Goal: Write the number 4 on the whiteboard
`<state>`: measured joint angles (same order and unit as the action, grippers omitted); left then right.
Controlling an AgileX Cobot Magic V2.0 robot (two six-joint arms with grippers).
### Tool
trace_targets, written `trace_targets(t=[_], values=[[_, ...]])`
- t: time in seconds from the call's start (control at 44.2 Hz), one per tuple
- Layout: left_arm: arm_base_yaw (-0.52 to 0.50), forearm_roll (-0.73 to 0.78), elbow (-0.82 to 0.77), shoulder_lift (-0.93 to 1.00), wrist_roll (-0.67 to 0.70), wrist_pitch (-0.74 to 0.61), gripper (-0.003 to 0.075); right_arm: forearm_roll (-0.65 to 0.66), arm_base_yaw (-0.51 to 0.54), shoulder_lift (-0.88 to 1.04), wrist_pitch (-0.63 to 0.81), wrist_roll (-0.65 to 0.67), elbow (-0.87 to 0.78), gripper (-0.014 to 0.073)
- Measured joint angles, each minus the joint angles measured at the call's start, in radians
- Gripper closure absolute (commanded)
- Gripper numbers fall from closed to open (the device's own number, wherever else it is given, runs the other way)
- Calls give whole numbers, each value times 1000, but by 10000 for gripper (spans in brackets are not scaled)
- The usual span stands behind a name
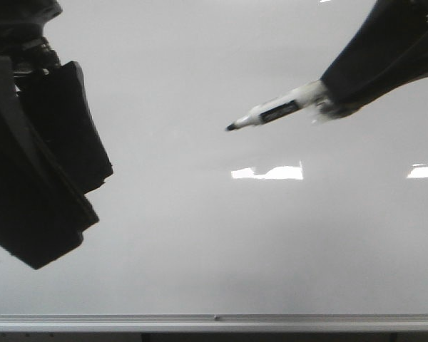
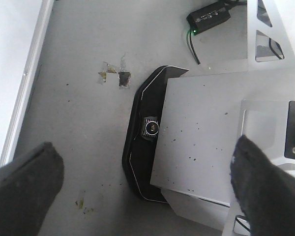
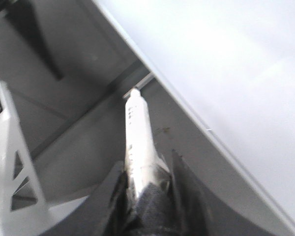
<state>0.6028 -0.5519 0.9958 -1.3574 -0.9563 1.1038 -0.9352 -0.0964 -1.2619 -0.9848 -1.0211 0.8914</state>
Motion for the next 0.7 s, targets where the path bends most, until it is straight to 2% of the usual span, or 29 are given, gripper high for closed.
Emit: trace_targets(t=[0.159,0.272,0.34,0.566,0.702], values=[[0,0,0,0,0,0,436,2,124,68,87,11,-2,704],[0,0,0,0,0,2,634,2,139,72,129,23,-2,704],[0,0,0,0,0,2,725,2,141,72,153,24,-2,704],[0,0,0,0,0,2,741,2,141,72,260,51,-2,704],[0,0,0,0,0,2,741,-1,141,39,284,81,60,704]])
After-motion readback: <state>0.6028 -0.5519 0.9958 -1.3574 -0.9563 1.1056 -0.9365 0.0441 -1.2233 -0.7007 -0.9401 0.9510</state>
